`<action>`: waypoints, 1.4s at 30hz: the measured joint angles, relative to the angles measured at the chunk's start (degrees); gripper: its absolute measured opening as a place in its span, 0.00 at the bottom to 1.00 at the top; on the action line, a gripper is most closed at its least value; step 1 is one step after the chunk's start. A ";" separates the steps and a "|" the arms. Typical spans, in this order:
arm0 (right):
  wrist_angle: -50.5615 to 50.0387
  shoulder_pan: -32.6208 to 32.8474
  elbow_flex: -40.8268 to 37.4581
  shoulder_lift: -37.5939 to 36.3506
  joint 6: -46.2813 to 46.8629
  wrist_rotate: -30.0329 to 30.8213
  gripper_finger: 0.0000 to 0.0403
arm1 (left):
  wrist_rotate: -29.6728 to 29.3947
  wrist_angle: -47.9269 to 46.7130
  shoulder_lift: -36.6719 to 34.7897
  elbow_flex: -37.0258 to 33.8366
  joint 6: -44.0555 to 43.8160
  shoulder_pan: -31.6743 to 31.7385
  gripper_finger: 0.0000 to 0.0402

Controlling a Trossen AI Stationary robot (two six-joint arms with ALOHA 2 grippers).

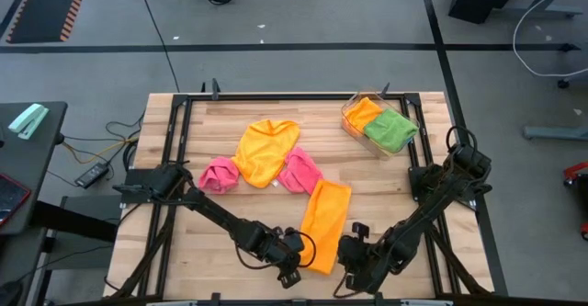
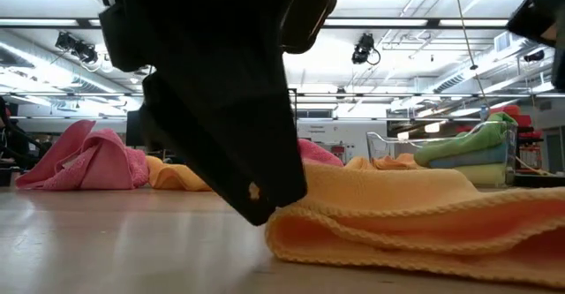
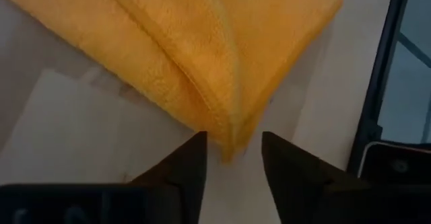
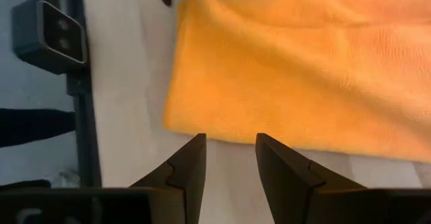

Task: Fold microfiber towels
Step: Fold the bottom orange towel

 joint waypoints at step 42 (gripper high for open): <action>16.12 -34.59 -22.95 -14.86 -45.57 -6.64 0.38 | -11.82 4.31 1.97 -0.17 8.31 -1.75 0.18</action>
